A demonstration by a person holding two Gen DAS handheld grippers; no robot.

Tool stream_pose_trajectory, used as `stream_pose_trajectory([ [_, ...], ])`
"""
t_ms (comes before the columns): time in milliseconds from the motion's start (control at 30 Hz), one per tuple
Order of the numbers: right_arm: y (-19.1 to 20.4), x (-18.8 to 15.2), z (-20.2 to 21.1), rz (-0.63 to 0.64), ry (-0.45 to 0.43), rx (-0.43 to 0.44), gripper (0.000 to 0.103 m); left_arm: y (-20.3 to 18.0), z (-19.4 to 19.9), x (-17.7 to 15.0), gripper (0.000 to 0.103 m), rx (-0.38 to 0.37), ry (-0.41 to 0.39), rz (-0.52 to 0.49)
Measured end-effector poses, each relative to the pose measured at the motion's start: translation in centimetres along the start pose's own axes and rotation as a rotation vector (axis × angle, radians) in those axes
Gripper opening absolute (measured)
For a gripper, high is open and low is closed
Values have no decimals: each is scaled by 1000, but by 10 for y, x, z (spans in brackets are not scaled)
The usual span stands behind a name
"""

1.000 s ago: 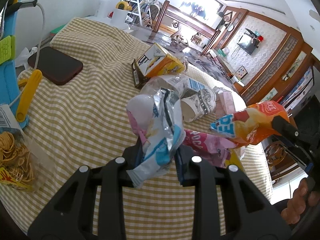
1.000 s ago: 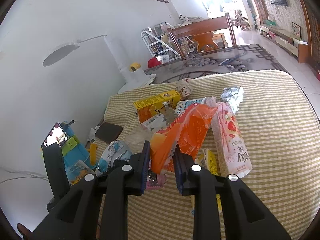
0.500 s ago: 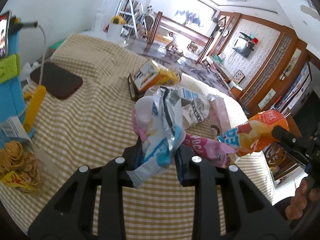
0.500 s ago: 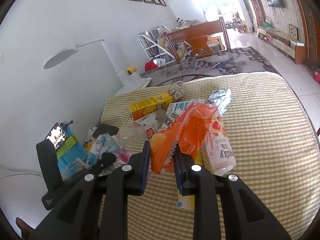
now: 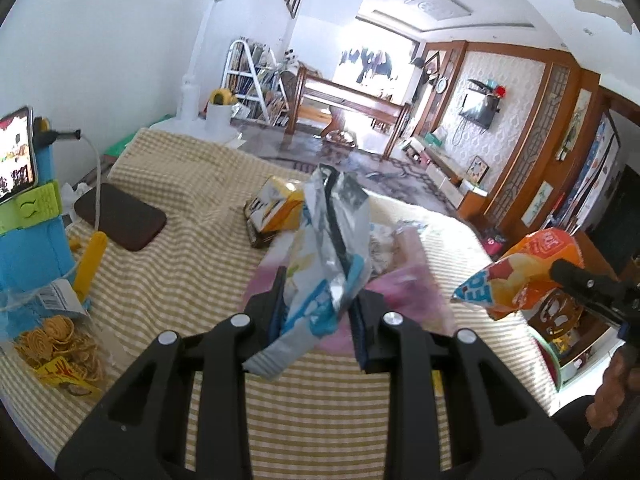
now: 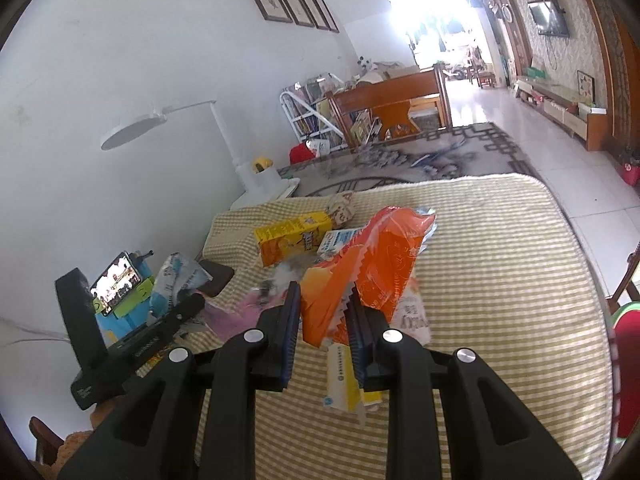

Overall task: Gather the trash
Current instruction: 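Lift the silver-blue bag and orange wrapper off the bed with both tools, then carry both items to the red bucket and open both tools to drop them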

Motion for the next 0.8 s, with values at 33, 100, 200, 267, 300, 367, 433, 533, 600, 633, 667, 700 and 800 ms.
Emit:
stream_pose_trajectory([
  [33, -2, 1, 2, -1, -3, -1, 22, -7, 2, 1, 27, -13, 0, 3],
  [100, -9, 2, 8, -3, -6, -8, 22, -18, 4, 3, 27, -37, 6, 11],
  [200, -18, 3, 14, -7, -8, -21, 22, -36, 4, 4, 27, -64, 13, 7],
  [267, -27, 1, 16, -19, 5, -42, 22, -43, 4, 5, 27, -64, 16, -17],
  [300, -31, -1, 17, -35, 13, -46, 22, -45, 4, 6, 27, -63, 15, -22],
  [367, -35, -5, 18, -47, 21, -43, 22, -45, 4, 5, 27, -67, 22, -7],
  [433, -37, -6, 18, -46, 20, -48, 22, -45, 4, 3, 27, -78, 34, 14],
  [533, -40, -4, 21, -64, 10, -45, 22, -49, 4, 1, 27, -99, 44, 19],
  [600, -44, 1, 26, -68, -6, -49, 22, -59, 3, 1, 27, -127, 54, 29],
  [633, -47, 4, 32, -68, -17, -54, 22, -65, 3, 0, 27, -144, 61, 36],
  [667, -52, 7, 38, -68, -28, -65, 22, -74, 1, 0, 27, -172, 73, 42],
  [700, -57, 10, 43, -70, -36, -74, 22, -86, -1, 0, 27, -205, 84, 37],
  [800, -83, 19, 68, -97, -63, -127, 22, -128, -5, -3, 27, -285, 106, -11],
])
Point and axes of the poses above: each gripper's, at about its wrist camera, not at the fingertips, and z roughly against the way its jaws point, y to its left, x to its top, the point moved 10 cm from there along -z, roughly the way its jaws point, and after that the axes turned 9 degrees about -y, right-handed, at the moved point
